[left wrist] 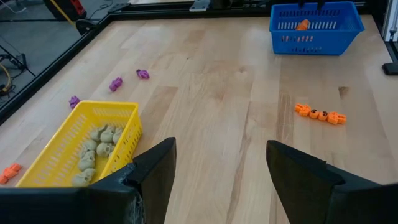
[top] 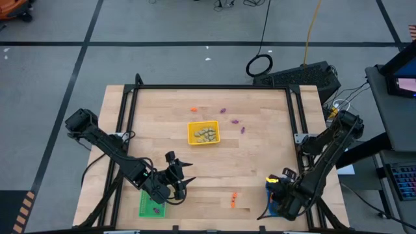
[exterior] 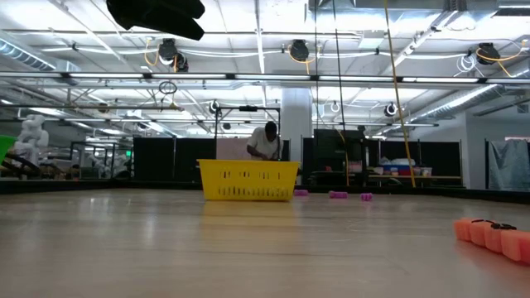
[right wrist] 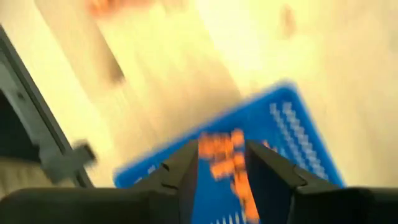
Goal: Sort Halloween decoration
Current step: Put the purple skeleton toy in the green basket
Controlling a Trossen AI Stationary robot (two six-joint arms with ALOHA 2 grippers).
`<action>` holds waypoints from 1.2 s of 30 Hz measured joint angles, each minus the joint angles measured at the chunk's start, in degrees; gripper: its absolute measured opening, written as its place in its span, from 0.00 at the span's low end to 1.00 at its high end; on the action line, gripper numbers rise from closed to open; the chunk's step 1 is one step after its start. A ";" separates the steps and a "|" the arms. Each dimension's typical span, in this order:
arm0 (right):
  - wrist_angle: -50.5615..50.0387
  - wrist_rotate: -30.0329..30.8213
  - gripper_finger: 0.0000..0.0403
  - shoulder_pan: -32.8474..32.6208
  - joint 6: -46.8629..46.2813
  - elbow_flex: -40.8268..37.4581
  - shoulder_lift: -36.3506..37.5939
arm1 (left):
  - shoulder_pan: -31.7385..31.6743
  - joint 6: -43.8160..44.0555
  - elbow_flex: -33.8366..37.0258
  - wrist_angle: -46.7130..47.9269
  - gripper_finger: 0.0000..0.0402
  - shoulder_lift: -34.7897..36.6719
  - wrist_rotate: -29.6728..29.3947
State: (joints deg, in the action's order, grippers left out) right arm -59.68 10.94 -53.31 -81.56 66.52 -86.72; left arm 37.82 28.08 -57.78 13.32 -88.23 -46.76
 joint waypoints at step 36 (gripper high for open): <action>7.02 34.11 0.28 39.59 52.36 -2.62 -0.11 | -14.57 -12.22 0.93 6.63 0.62 0.00 -2.02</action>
State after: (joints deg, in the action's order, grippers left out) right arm -52.66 45.06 -13.72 -29.21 63.90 -86.83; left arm 23.26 15.86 -56.85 19.96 -88.23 -48.78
